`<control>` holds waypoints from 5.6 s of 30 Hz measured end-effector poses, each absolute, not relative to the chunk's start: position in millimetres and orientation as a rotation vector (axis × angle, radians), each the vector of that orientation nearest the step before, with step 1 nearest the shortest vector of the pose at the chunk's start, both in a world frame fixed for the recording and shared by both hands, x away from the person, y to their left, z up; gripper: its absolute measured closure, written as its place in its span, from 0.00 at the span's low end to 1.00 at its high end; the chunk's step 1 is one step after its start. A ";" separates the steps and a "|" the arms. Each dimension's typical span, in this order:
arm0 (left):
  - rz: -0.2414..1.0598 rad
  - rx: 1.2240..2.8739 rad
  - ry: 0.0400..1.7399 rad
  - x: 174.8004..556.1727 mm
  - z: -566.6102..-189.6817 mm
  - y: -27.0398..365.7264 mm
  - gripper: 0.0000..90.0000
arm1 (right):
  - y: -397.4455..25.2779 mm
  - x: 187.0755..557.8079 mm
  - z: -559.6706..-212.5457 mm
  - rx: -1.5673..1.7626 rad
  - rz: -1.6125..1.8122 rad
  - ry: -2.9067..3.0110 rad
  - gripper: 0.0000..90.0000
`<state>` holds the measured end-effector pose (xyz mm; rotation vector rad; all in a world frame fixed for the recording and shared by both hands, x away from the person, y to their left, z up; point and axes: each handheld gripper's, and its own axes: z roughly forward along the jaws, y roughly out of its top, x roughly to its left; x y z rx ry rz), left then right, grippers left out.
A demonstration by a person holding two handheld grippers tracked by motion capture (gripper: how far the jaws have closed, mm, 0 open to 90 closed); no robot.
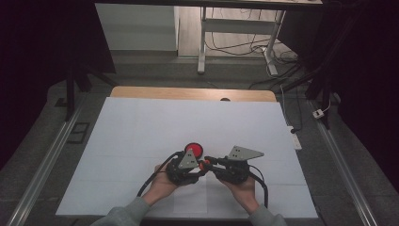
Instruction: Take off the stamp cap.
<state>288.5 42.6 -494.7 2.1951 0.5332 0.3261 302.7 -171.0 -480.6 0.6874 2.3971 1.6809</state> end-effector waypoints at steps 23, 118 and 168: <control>0.299 2.204 0.524 288.9 -495.2 43.6 0.73 | -169.2 300.3 -480.3 0.652 1.655 2.397 0.80; 0.312 2.102 0.644 288.4 -489.8 86.0 0.73 | -196.5 305.9 -468.9 0.750 1.764 2.253 0.80; 0.371 1.928 0.946 241.5 -500.3 222.2 0.72 | -205.2 312.6 -470.7 0.786 1.730 2.221 0.80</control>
